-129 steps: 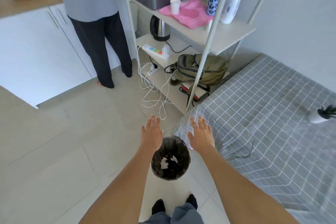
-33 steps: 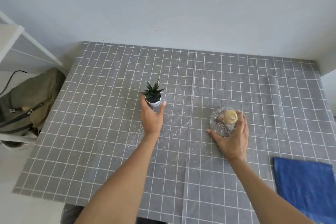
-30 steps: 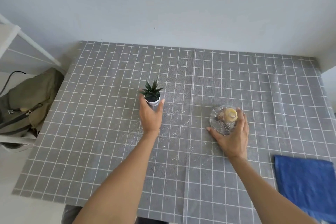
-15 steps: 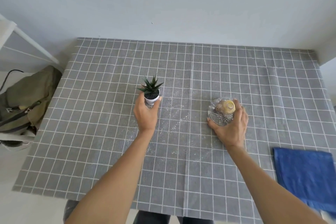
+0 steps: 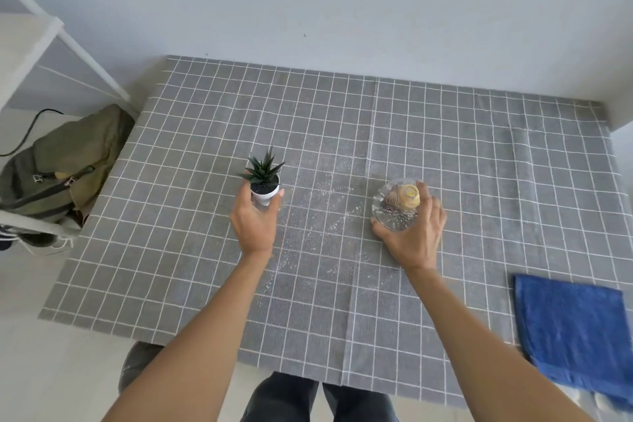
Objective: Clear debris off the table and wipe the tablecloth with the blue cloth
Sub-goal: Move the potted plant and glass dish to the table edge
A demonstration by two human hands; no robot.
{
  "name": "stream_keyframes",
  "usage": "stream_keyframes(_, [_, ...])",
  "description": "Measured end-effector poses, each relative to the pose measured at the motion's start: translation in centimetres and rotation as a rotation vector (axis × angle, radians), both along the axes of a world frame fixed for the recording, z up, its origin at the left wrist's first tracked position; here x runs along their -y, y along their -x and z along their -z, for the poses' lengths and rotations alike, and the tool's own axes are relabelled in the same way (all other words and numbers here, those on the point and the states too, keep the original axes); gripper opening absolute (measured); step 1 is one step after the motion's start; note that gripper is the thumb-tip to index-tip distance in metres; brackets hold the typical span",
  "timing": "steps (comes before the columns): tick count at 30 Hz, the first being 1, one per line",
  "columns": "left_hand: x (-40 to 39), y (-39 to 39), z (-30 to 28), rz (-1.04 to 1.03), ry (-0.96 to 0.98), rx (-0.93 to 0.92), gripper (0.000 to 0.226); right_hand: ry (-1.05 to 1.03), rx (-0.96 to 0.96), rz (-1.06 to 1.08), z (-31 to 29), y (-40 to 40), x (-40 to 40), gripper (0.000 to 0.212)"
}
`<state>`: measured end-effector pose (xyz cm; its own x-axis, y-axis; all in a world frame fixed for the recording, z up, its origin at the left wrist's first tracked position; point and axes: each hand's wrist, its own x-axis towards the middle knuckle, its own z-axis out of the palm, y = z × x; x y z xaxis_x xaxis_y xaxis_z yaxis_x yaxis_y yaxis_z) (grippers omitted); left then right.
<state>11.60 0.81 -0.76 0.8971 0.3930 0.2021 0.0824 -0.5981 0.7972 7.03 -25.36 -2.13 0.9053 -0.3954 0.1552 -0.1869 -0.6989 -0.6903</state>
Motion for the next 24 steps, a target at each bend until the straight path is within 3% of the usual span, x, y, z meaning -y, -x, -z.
stream_keyframes(24, [-14.1,5.9,-3.3,-0.405,0.076,0.012,0.047,0.006,0.205,-0.617,-4.1,-8.5,-22.7,0.093])
